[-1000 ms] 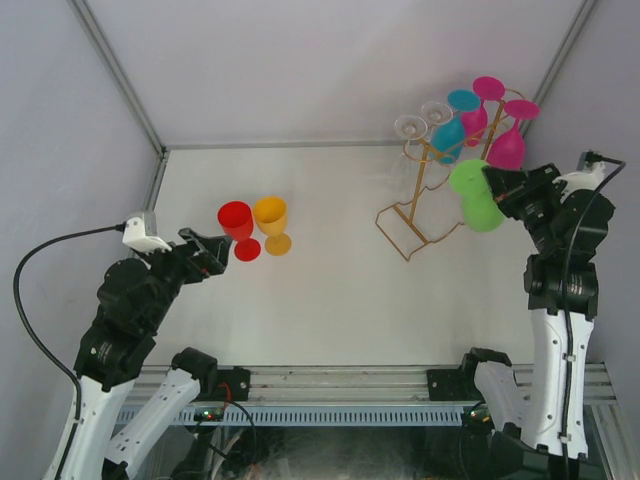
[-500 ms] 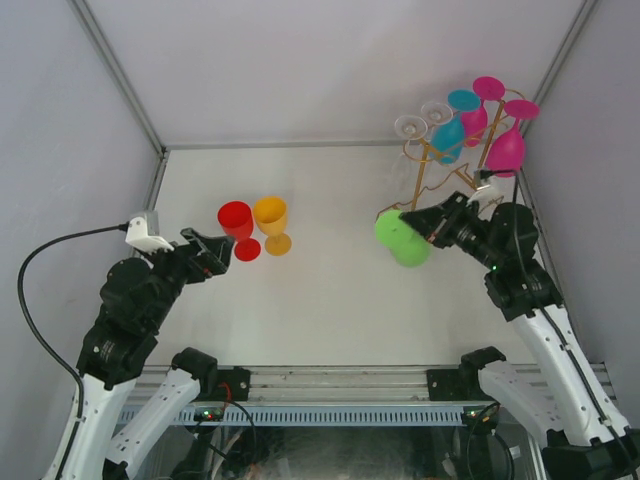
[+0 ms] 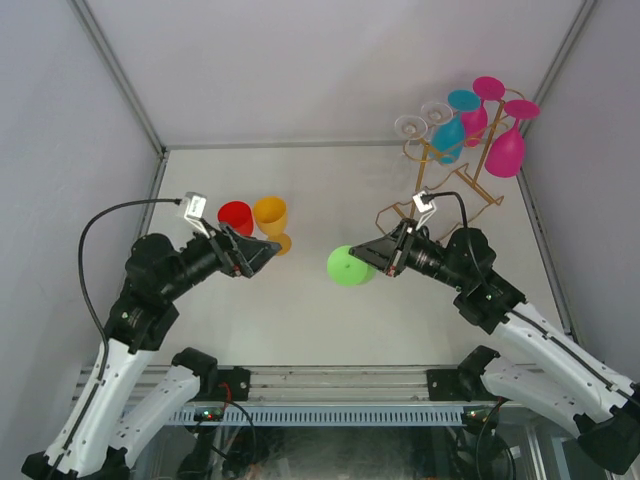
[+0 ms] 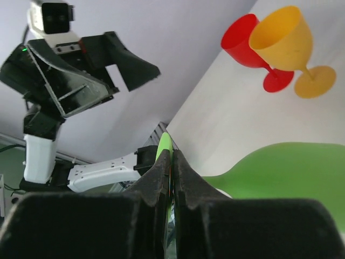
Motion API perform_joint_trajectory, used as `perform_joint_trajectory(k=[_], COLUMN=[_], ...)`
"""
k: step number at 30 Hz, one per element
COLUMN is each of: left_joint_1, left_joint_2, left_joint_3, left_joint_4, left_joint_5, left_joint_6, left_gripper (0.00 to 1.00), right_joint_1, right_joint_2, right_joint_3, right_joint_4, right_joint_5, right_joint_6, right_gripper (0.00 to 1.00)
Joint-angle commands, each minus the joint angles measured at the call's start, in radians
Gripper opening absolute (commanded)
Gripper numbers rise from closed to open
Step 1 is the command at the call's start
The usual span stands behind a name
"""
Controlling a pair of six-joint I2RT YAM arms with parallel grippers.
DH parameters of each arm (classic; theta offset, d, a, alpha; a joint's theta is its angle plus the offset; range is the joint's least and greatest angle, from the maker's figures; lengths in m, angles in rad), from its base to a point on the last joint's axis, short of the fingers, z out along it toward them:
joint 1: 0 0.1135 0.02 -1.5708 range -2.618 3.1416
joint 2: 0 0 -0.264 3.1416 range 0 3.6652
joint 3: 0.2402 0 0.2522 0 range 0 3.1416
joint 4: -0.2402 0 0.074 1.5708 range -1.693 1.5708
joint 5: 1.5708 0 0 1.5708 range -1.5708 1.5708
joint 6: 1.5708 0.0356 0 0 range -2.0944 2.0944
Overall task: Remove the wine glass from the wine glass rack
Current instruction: Place the wine glass at the center of the board.
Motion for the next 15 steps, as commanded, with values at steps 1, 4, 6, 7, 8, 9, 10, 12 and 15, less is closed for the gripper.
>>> perform_joint_trajectory(k=[1, 4, 6, 7, 8, 9, 10, 12, 15], left_joint_1=[-0.012, -0.056, -0.091, -0.124, -0.150, -0.171, -0.189, -0.219, -0.237], left_joint_2=[0.020, 0.038, 0.050, 0.058, 0.066, 0.076, 0.086, 0.108, 0.133], left_joint_3=[-0.061, -0.066, -0.067, -0.067, -0.067, -0.066, -0.064, -0.061, -0.057], left_joint_4=[0.235, 0.248, 0.263, 0.275, 0.284, 0.292, 0.300, 0.314, 0.320], left_joint_5=[0.263, 0.269, 0.262, 0.255, 0.246, 0.235, 0.229, 0.227, 0.232], left_joint_6=[-0.126, -0.129, -0.132, -0.137, -0.141, -0.141, -0.143, -0.143, -0.144], left_gripper=[1.00, 1.00, 1.00, 0.99, 0.98, 0.97, 0.96, 0.94, 0.89], right_joint_1=[0.043, 0.055, 0.060, 0.062, 0.063, 0.064, 0.066, 0.068, 0.073], right_joint_2=[0.004, 0.013, 0.020, 0.024, 0.028, 0.031, 0.036, 0.043, 0.048], right_joint_3=[-0.023, -0.034, -0.035, -0.035, -0.035, -0.035, -0.034, -0.035, -0.035], right_joint_4=[0.208, 0.252, 0.271, 0.281, 0.289, 0.296, 0.302, 0.309, 0.321], right_joint_5=[0.039, 0.027, 0.017, 0.012, 0.008, 0.004, 0.004, -0.001, -0.012], right_joint_6=[0.014, 0.024, 0.027, 0.027, 0.028, 0.028, 0.029, 0.036, 0.042], right_gripper=[0.00, 0.00, 0.00, 0.00, 0.00, 0.00, 0.00, 0.00, 0.00])
